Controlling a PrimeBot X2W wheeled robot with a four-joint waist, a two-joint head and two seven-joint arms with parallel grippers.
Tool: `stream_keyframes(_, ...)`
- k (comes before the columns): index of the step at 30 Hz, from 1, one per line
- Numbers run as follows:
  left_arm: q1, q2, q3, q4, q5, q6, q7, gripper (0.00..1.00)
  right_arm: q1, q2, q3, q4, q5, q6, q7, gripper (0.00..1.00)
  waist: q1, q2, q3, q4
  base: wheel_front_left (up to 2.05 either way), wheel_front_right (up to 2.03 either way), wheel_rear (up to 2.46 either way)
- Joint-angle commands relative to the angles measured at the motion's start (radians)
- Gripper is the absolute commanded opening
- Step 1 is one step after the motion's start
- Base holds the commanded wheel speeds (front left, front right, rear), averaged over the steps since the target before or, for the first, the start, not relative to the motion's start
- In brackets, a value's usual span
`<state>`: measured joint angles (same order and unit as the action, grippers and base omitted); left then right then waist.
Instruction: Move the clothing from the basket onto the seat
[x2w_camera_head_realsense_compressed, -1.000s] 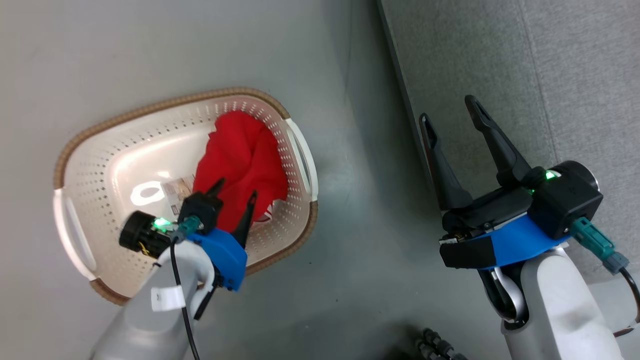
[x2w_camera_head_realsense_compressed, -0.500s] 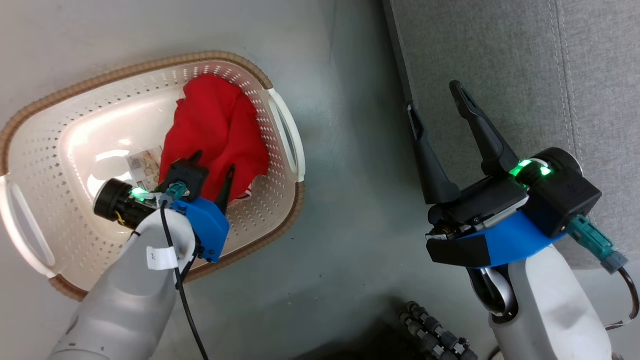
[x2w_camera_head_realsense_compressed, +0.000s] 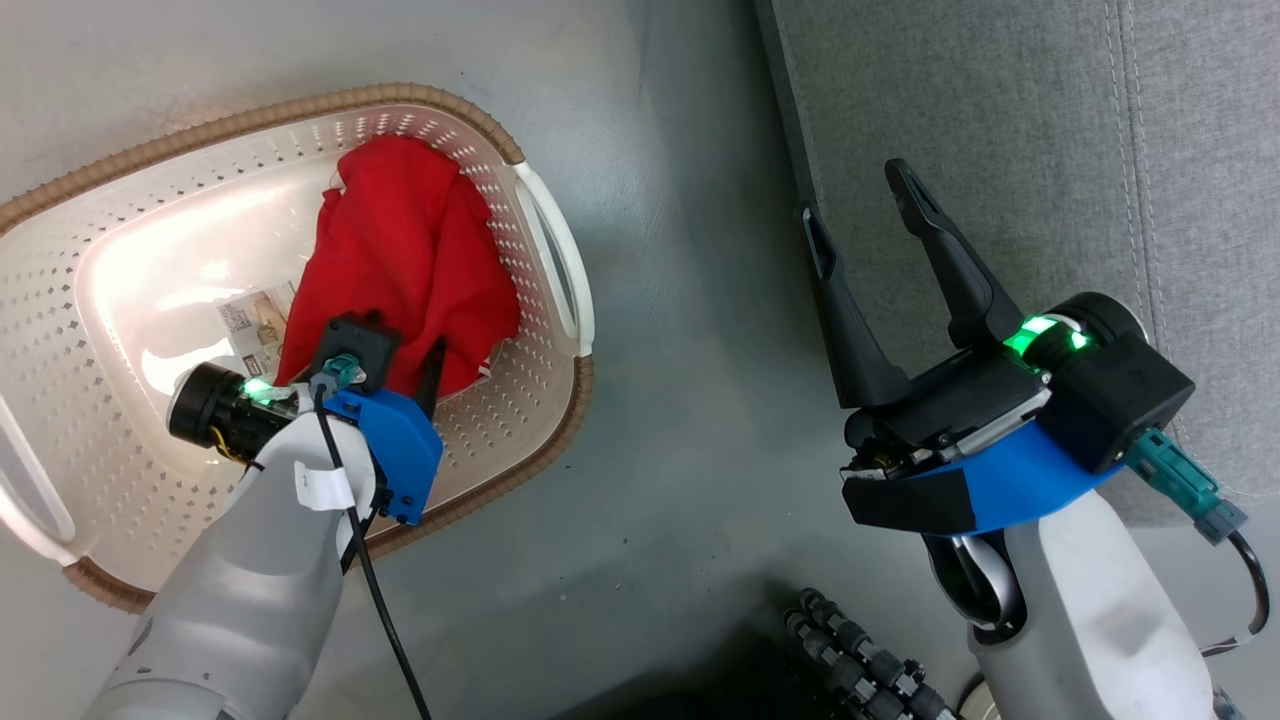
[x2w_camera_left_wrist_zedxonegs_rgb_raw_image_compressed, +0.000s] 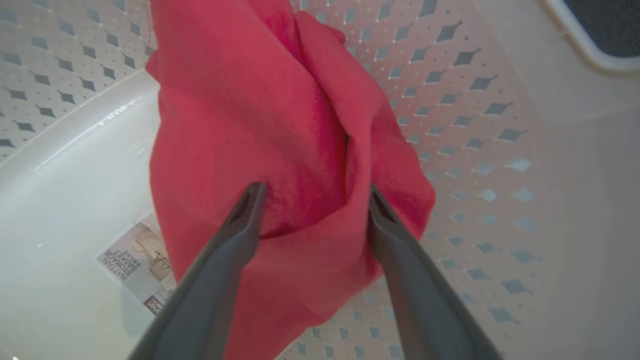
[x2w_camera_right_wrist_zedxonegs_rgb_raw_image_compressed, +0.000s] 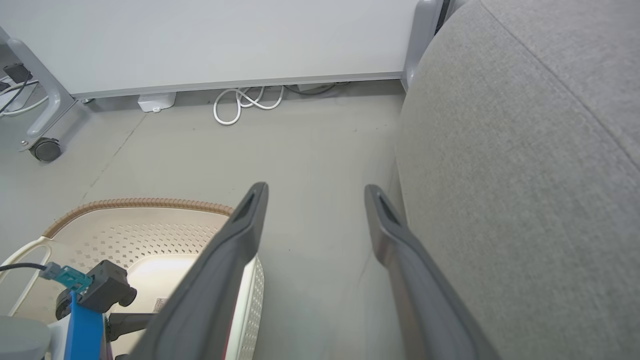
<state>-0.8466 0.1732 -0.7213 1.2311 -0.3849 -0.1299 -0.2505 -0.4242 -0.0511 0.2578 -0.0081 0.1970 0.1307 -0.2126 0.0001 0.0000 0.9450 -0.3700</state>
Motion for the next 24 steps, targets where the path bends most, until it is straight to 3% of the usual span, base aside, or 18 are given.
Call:
stream_keyframes(1, -0.019, 0.001, -0.003, 0.006, -0.001, -0.001, 0.002, 0.74, -0.015, 0.001, 0.002, 0.005, 0.006, 0.000, -0.008, 1.00, -0.0001, 0.0000, -0.001, -0.002, 0.00, 0.00, 0.00)
stream_keyframes(3, -0.020, 0.001, -0.012, 0.012, -0.006, -0.001, 0.008, 0.03, -0.016, 0.001, 0.002, 0.008, 0.007, 0.000, -0.009, 1.00, -0.0001, 0.0000, -0.003, -0.002, 0.00, 0.00, 0.00)
stream_keyframes(24, -0.028, -0.017, -0.086, 0.011, -0.089, -0.001, 0.003, 0.00, -0.021, 0.001, -0.019, 0.022, -0.013, 0.000, -0.001, 1.00, -0.0001, 0.0000, -0.038, 0.028, 0.00, 0.00, 0.00)
